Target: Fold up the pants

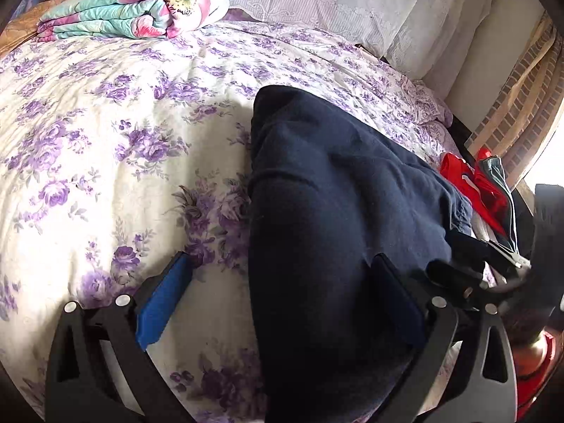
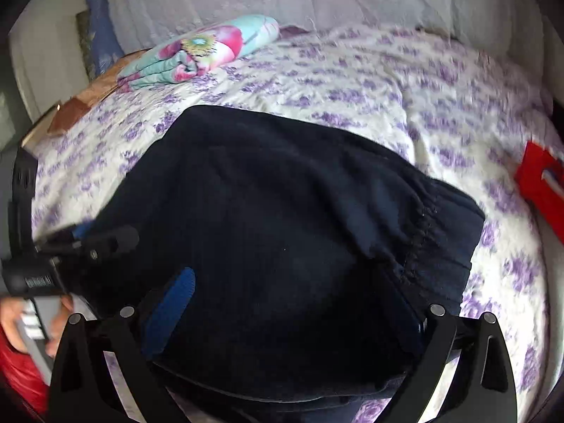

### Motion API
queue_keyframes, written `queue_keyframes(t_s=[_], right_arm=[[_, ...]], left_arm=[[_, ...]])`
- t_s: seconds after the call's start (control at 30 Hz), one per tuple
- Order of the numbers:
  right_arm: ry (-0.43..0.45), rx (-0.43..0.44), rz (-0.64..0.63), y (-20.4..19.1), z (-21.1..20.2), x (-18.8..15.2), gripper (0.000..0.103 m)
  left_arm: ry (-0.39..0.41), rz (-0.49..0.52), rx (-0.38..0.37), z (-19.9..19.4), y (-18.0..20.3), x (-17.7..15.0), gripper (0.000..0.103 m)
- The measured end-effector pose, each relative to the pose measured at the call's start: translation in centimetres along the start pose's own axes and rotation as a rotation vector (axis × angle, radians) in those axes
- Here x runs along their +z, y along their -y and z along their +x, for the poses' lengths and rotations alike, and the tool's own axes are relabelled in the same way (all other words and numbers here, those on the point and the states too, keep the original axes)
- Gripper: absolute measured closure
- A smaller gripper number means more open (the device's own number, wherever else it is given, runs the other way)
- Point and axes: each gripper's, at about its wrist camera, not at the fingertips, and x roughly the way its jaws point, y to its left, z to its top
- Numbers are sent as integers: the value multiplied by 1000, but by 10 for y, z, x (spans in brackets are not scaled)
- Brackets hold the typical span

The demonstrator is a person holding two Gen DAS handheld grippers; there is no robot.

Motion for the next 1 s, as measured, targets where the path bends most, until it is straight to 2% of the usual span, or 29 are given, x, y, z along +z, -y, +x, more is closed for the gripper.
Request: queue_keyframes(t_s=[0.07,0.2,0.3,0.37,0.43,0.5,0.57,0.67,0.77,0.8,0.93,1.0], right_arm=[[43,-57,-30,-11,-11,-6,4],[178,-13,34,-4,-56,-20,4],[105,-45,65,15,-41,-34,3],[127,-70,27,15,-39,-41,3],[160,-63,44,16,-57,-41,4],[227,4,90,28,-79,-43,4],[229,48,188,54,-85,-43,4],[140,154,426,107,-67,-47,4],[39,361,602,135,-29,-51,3],[11,399,639,139,-18,-51,3],[-25,520,633,126,10,-31,3],[-52,520,616,118,25,-18,3]], left_arm=[[0,-3,-1,-1,-1,-1,4],[-2,-1,0,1,-2,2,4],[-6,5,5,2,-1,3,4],[-10,18,14,3,1,3,4],[-8,14,11,1,1,2,5],[-6,11,1,-1,0,1,5],[-2,7,-15,-5,-2,-1,5],[-4,-15,-52,-7,-6,0,5],[-15,-36,-94,-4,-8,6,5],[-20,-34,-102,-3,-7,8,5],[-58,26,-127,8,4,17,6],[-91,52,-135,15,9,21,6]])
